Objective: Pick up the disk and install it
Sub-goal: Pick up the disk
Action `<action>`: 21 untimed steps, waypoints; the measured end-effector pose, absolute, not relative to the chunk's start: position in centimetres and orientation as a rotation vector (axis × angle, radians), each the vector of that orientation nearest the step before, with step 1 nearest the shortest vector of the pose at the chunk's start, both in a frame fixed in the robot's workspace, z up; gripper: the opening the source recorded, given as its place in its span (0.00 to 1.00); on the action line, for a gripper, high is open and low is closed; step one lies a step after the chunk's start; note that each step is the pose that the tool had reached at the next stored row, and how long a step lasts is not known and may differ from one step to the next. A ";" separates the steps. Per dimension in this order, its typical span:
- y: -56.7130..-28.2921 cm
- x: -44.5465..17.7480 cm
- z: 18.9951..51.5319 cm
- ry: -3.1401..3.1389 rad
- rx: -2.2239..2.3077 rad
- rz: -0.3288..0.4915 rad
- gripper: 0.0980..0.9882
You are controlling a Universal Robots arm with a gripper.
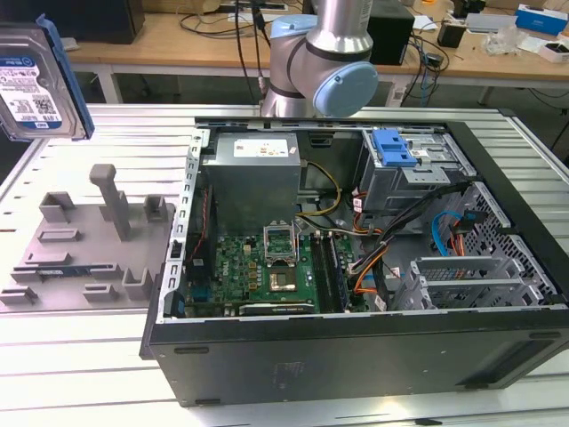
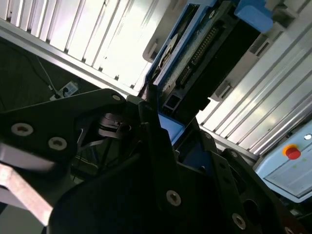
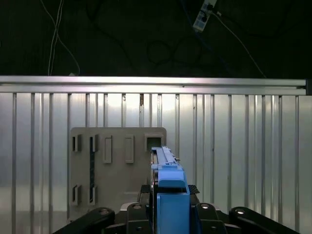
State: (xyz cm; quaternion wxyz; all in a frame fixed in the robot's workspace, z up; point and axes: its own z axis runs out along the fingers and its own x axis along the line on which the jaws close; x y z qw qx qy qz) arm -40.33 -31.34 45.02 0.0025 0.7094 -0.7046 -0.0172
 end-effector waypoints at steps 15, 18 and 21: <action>-31.3 -40.3 47.9 -2.211 2.226 -0.056 0.30; -31.4 -40.0 47.9 -2.210 2.226 -0.056 0.30; -31.6 -39.1 47.9 -2.210 2.225 -0.058 0.30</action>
